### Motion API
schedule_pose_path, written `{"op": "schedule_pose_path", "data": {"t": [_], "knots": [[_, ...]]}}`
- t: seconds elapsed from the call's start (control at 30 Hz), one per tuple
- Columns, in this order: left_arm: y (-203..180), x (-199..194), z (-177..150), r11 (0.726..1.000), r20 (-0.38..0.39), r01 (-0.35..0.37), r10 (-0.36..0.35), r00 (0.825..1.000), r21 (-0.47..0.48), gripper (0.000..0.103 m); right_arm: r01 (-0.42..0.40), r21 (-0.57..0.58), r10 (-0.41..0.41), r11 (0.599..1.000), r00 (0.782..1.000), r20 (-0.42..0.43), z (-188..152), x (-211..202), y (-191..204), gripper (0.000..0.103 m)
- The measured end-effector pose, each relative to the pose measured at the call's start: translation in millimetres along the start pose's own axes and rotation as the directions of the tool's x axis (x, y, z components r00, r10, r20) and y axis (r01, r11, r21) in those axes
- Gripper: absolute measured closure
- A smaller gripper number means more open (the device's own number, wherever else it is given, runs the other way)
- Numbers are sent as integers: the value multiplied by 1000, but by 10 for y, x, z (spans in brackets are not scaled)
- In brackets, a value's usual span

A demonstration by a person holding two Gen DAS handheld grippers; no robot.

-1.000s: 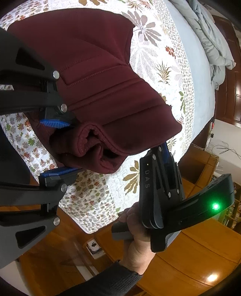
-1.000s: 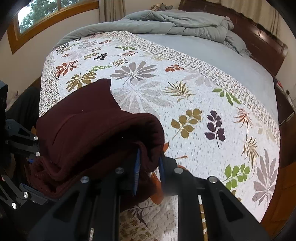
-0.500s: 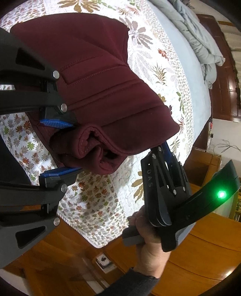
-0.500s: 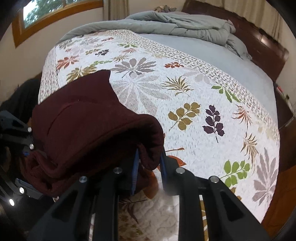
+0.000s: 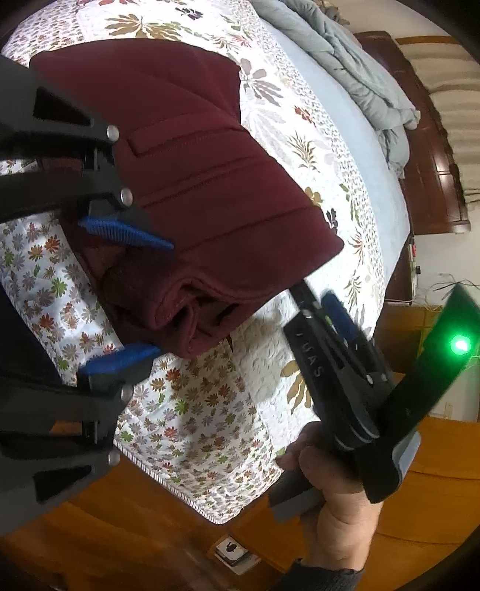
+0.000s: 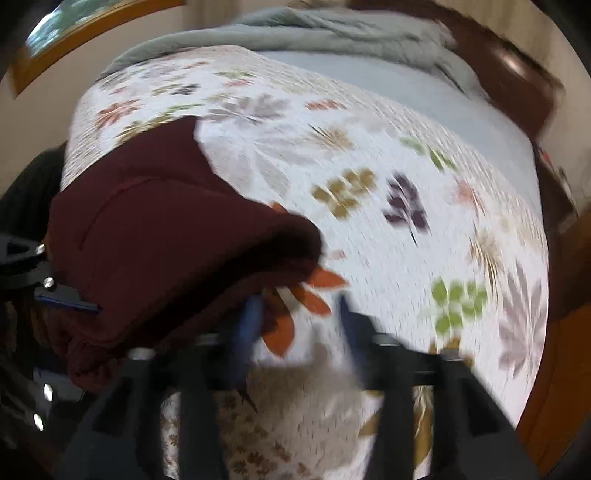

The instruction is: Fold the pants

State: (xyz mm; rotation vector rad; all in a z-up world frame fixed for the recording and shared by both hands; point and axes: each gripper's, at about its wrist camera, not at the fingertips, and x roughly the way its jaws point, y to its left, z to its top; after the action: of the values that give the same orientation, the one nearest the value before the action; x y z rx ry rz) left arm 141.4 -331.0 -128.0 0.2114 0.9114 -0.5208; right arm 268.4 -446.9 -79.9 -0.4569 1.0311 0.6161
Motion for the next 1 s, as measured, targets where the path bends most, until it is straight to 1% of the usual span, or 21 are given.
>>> {"op": "schedule_pose_path", "data": {"t": [0.03, 0.07, 0.1, 0.13, 0.17, 0.23, 0.27, 0.33, 0.37, 0.4, 0.47, 0.53, 0.6, 0.63, 0.7, 0.77, 0.83, 0.9, 0.93, 0.97, 1.0], "knots": [[-9, -14, -2, 1000, 2, 2, -2, 1000, 1, 44, 3, 57, -3, 998, 1000, -9, -43, -2, -52, 28], [-10, -41, -5, 1000, 4, 10, -10, 1000, 2, 43, -1, 132, 4, 991, 1000, -22, -97, -8, -120, 17], [-7, -67, -6, 1000, 4, 26, -26, 1000, -2, 40, -24, 264, 36, 964, 999, -39, -204, -9, -231, 11], [6, -110, -11, 998, 6, 57, -57, 998, -11, 36, -47, 368, 69, 929, 997, -47, -300, -6, -314, 11], [27, -159, -25, 996, 7, 85, -85, 996, -21, 34, -89, 520, 134, 850, 990, -50, -465, 17, -430, 11], [81, -293, -79, 985, 8, 172, -172, 985, -33, 31, -165, 694, 234, 701, 972, -6, -727, 41, -537, 11], [147, -400, -130, 970, 15, 239, -239, 971, -47, 31, -214, 752, 271, 624, 961, 49, -856, 31, -557, 11], [298, -565, -217, 935, 30, 344, -343, 939, -84, 28, -357, 813, 347, 461, 915, 205, -1086, -7, -538, 11], [393, -630, -252, 919, 38, 381, -379, 925, -107, 27, -446, 815, 387, 370, 872, 301, -1175, -28, -486, 11], [542, -696, -292, 897, 51, 417, -414, 909, -143, 25, -501, 806, 406, 316, 839, 362, -1210, -43, -443, 11], [927, -752, -337, 863, 79, 442, -436, 896, -247, 24, -593, 770, 441, 235, 771, 459, -1232, -61, -296, 8], [1301, -716, -363, 827, 99, 446, -440, 893, -344, 21, -585, 769, 453, 258, 776, 439, -1179, -33, -164, 8], [1727, -601, -397, 801, 87, 388, -393, 915, -456, 21, -571, 777, 476, 263, 778, 411, -1136, 66, -49, 8], [1922, -535, -426, 783, 78, 370, -385, 920, -500, 21, -572, 779, 483, 256, 774, 409, -1104, 104, -29, 8], [2196, -444, -471, 761, 64, 337, -364, 929, -554, 21, -578, 779, 491, 245, 767, 414, -1026, 168, 23, 8], [2434, -400, -534, 740, 68, 314, -342, 937, -594, 21, -575, 777, 504, 256, 766, 400, -916, 203, 72, 6], [2573, -408, -584, 734, 79, 307, -329, 941, -606, 21, -578, 763, 517, 291, 766, 383, -758, 202, 137, 6], [2688, -435, -617, 728, 108, 318, -320, 941, -608, 21, -601, 731, 535, 325, 754, 382, -642, 175, 183, 7], [2742, -437, -619, 721, 123, 329, -324, 938, -609, 21, -583, 730, 530, 356, 770, 356, -592, 179, 208, 7], [2773, -437, -635, 712, 140, 345, -332, 933, -612, 21, -543, 746, 517, 385, 797, 313, -569, 219, 225, 7], [2810, -423, -646, 699, 156, 367, -349, 924, -614, 21, -524, 762, 515, 380, 804, 295, -581, 268, 236, 7]]}}
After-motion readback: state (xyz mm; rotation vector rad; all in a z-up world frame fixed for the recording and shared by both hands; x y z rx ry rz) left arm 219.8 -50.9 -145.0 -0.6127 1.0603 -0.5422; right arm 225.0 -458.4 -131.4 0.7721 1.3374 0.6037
